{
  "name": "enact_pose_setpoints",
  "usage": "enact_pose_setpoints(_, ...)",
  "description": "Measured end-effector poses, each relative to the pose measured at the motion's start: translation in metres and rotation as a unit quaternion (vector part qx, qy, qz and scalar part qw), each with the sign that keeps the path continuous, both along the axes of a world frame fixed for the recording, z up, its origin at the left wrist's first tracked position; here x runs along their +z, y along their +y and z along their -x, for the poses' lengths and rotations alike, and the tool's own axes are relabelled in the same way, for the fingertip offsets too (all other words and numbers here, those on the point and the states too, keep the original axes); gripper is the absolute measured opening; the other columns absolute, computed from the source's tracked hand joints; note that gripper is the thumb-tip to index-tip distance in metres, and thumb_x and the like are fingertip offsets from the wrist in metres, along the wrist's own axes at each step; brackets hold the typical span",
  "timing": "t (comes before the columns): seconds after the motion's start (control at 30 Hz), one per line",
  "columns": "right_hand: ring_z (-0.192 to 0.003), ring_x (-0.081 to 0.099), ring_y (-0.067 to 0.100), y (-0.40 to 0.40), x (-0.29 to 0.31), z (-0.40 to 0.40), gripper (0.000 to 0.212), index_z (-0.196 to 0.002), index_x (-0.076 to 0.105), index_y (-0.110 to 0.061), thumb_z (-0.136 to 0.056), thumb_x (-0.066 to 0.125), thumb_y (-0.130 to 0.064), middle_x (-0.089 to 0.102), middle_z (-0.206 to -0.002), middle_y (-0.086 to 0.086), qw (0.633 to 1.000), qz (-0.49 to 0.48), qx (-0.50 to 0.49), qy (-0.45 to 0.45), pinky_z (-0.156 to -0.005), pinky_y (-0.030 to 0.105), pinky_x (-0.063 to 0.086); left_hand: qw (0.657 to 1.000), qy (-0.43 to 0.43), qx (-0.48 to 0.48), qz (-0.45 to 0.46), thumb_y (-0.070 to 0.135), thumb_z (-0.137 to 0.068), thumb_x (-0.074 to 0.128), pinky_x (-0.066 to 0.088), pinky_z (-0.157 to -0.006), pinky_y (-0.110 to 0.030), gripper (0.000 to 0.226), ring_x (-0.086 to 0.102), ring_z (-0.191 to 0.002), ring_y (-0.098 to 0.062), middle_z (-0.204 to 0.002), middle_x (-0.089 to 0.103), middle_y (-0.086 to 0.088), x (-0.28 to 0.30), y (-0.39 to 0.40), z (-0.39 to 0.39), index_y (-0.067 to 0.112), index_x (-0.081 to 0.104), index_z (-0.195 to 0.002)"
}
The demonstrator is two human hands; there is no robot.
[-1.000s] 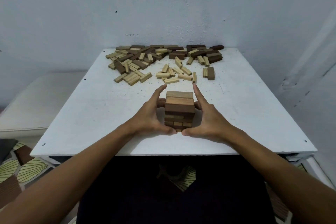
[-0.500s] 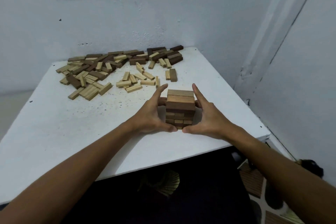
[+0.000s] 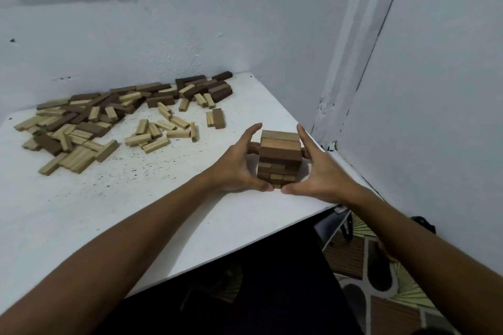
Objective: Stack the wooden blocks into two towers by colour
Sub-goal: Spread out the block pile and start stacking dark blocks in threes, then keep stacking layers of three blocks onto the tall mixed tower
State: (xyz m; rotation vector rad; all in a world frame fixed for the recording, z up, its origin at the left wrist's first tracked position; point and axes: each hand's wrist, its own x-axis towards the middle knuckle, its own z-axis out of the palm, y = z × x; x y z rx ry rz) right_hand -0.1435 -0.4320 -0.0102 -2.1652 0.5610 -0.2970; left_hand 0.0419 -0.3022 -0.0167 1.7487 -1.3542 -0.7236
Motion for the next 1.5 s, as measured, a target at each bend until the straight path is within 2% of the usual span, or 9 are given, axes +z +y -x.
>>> enact_pose_setpoints(0.37, -0.120, 0.043, 0.004, -0.012, 0.003, 0.010, 0.133, -0.154, -0.006, -0.033, -0.063, 0.091, -0.027, 0.051, -0.140, 0.002, 1.000, 0.012, -0.021, 0.008, -0.103, 0.023, 0.032, 1.000, -0.010, -0.019, -0.009, 0.028, -0.053, 0.092, 0.040, -0.110, -0.038, 0.128, 0.050, -0.126, -0.012, -0.130, 0.057, -0.003, 0.000, -0.020, 0.008, 0.028, 0.011, -0.152)
enact_pose_setpoints(0.57, -0.122, 0.038, -0.001, -0.008, 0.004, 0.015, 0.136, -0.153, -0.011, -0.032, -0.063, 0.090, -0.029, 0.046, -0.147, 0.001, 0.999, 0.019, -0.024, 0.009, -0.102, 0.019, 0.029, 1.000, -0.015, -0.014, -0.019, 0.023, -0.057, 0.094, 0.034, -0.111, -0.028, 0.130, 0.045, -0.128, -0.007, -0.136, 0.052, 0.002, 0.003, -0.017, 0.010, 0.027, 0.007, -0.154)
enact_pose_setpoints(0.73, -0.133, 0.041, 0.013, 0.000, -0.002, 0.032, 0.138, -0.152, -0.014, -0.034, -0.062, 0.090, -0.036, 0.048, -0.144, -0.003, 0.997, 0.035, -0.065, 0.008, -0.102, 0.022, 0.028, 0.999, -0.043, 0.019, -0.021, 0.030, -0.059, 0.093, 0.029, -0.104, -0.022, 0.129, 0.038, -0.127, -0.005, -0.140, 0.048, 0.003, 0.003, -0.005, 0.014, 0.030, 0.006, -0.154)
enact_pose_setpoints(0.8, -0.127, 0.046, 0.009, 0.008, -0.004, 0.043, 0.131, -0.153, -0.007, -0.033, -0.064, 0.089, -0.036, 0.052, -0.136, -0.007, 0.996, 0.038, -0.086, -0.008, -0.101, 0.022, 0.030, 0.998, -0.055, 0.035, -0.015, 0.032, -0.060, 0.092, 0.029, -0.103, -0.023, 0.126, 0.037, -0.126, -0.005, -0.132, 0.047, 0.009, 0.003, 0.006, 0.017, 0.029, 0.008, -0.154)
enact_pose_setpoints(0.87, -0.117, 0.051, 0.006, 0.019, -0.008, 0.055, 0.107, -0.152, 0.018, -0.030, -0.069, 0.086, -0.031, 0.056, -0.124, -0.011, 0.992, 0.050, -0.110, -0.047, -0.100, 0.025, 0.037, 0.997, -0.062, 0.046, -0.003, 0.033, -0.060, 0.091, 0.028, -0.103, -0.024, 0.123, 0.038, -0.127, -0.005, -0.128, 0.049, 0.014, 0.002, 0.019, 0.018, 0.029, 0.011, -0.153)
enact_pose_setpoints(0.97, -0.103, 0.058, 0.006, 0.034, -0.016, 0.070, 0.051, -0.123, 0.058, -0.018, -0.077, 0.079, -0.023, 0.062, -0.110, -0.007, 0.979, 0.131, -0.087, -0.129, -0.093, 0.039, 0.051, 0.995, -0.079, 0.059, 0.001, 0.039, -0.063, 0.089, 0.029, -0.102, -0.025, 0.113, 0.042, -0.125, -0.004, -0.129, 0.054, 0.015, 0.002, 0.042, 0.020, 0.031, 0.019, -0.151)
enact_pose_setpoints(1.03, -0.098, 0.060, 0.006, 0.045, -0.019, 0.074, 0.032, -0.109, 0.066, -0.014, -0.079, 0.072, -0.024, 0.064, -0.106, -0.005, 0.974, 0.167, -0.037, -0.151, -0.085, 0.040, 0.053, 0.992, -0.105, 0.069, 0.004, 0.040, -0.068, 0.086, 0.035, -0.101, -0.025, 0.096, 0.046, -0.121, -0.005, -0.132, 0.055, 0.009, 0.003, 0.058, 0.023, 0.028, 0.032, -0.147)
enact_pose_setpoints(1.2, -0.106, 0.059, 0.010, 0.078, -0.017, 0.054, 0.032, -0.111, 0.069, -0.011, -0.086, 0.062, -0.030, 0.066, -0.113, -0.001, 0.962, 0.237, 0.077, -0.112, -0.090, 0.028, 0.051, 0.982, -0.163, 0.092, 0.016, 0.063, -0.066, 0.065, 0.040, -0.095, -0.023, 0.077, 0.051, -0.116, -0.005, -0.129, 0.058, 0.007, 0.006, 0.108, 0.025, 0.023, 0.056, -0.130)
enact_pose_setpoints(1.5, -0.117, 0.054, 0.007, 0.123, 0.000, -0.033, 0.040, -0.127, 0.059, -0.023, -0.092, 0.059, -0.041, 0.055, -0.132, -0.010, 0.968, 0.206, 0.140, -0.041, -0.097, 0.029, 0.045, 0.960, -0.212, 0.183, -0.022, 0.053, -0.076, 0.065, 0.043, -0.097, -0.026, 0.058, 0.050, -0.115, -0.005, -0.119, 0.056, 0.014, 0.005, 0.202, -0.001, 0.022, 0.061, -0.125)
